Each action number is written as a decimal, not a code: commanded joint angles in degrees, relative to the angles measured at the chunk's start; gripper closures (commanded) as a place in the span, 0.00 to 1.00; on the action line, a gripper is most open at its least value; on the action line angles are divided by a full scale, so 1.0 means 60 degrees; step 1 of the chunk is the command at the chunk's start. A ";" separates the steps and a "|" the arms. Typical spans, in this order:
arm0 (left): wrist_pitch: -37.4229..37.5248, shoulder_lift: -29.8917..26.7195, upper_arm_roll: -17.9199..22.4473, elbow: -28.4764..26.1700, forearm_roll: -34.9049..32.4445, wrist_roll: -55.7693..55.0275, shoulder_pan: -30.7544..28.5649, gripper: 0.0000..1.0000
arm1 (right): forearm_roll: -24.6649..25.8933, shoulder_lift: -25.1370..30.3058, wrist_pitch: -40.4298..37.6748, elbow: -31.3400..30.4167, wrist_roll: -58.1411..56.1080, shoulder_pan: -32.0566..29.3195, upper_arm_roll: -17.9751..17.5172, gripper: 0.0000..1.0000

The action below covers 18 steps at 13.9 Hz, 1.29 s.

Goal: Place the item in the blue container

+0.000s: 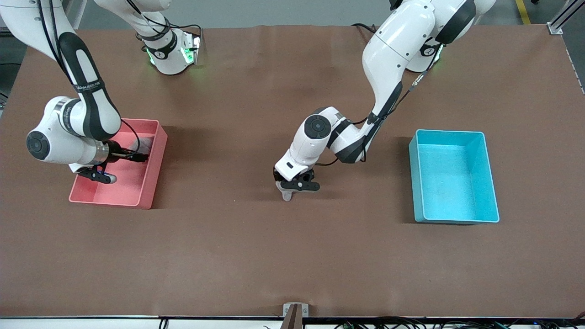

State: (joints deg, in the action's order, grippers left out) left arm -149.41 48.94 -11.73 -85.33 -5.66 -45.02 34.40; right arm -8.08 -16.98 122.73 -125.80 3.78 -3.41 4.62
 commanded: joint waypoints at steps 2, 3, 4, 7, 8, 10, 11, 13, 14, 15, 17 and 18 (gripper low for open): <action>0.1168 -0.0478 0.0080 -0.0089 -0.0316 -0.0129 -0.0092 1.00 | -0.0264 0.0091 0.0067 -0.0435 -0.0176 -0.0165 -0.0125 0.00; 0.1592 -0.0756 0.0095 -0.0089 -0.0316 -0.0071 -0.0093 1.00 | -0.0264 0.0033 0.0052 -0.0450 -0.0176 -0.0179 -0.0125 0.00; 0.2118 -0.1150 0.0124 -0.0104 -0.0316 0.0017 -0.0151 1.00 | -0.0264 -0.0011 0.0038 -0.0450 -0.0176 -0.0179 -0.0125 0.00; 0.3905 -0.2483 0.0110 -0.0162 -0.0301 0.1096 -0.0910 1.00 | -0.0264 -0.0114 -0.0006 -0.0523 -0.0176 -0.0194 -0.0125 0.00; 0.4621 -0.2893 0.0095 -0.0221 -0.0301 0.1812 -0.1247 1.00 | -0.0264 -0.0172 0.0008 -0.0581 -0.0176 -0.0194 -0.0125 0.00; 0.5781 -0.3495 0.0138 -0.0338 -0.0316 0.3612 -0.1892 1.00 | -0.0264 -0.0260 0.0008 -0.0582 -0.0176 -0.0194 -0.0125 0.00; 0.6250 -0.3846 0.0124 -0.0425 -0.0316 0.4636 -0.2402 1.00 | -0.0264 -0.0261 0.0008 -0.0582 -0.0176 -0.0194 -0.0125 0.00; 0.7507 -0.4374 0.0095 -0.0514 -0.0316 0.5361 -0.3355 1.00 | -0.0264 -0.0261 -0.0006 -0.0582 -0.0176 -0.0194 -0.0125 0.07; 0.7877 -0.4391 0.0124 -0.0543 -0.0316 0.5379 -0.3795 1.00 | -0.0264 -0.0261 -0.0006 -0.0582 -0.0191 -0.0194 -0.0125 0.15; 0.7982 -0.4464 0.0081 -0.0689 -0.0330 0.5480 -0.4437 1.00 | -0.0264 -0.0261 -0.0006 -0.0567 -0.0191 -0.0194 -0.0110 0.26; 0.7983 -0.4552 0.0051 -0.1054 -0.0534 0.6297 -0.5217 1.00 | -0.0249 -0.0231 -0.0006 -0.0509 -0.0191 -0.0179 -0.0110 0.47; 0.7983 -0.4538 0.0051 -0.1114 -0.0753 0.6592 -0.5597 1.00 | -0.0249 -0.0217 -0.0006 -0.0479 -0.0191 -0.0179 -0.0110 0.58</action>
State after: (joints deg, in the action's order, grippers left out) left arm -101.56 23.03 -10.49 -89.13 -7.61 -7.84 3.97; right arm -8.13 -18.95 122.49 -128.33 3.78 -3.75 4.51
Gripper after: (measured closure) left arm 0.687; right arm 0.348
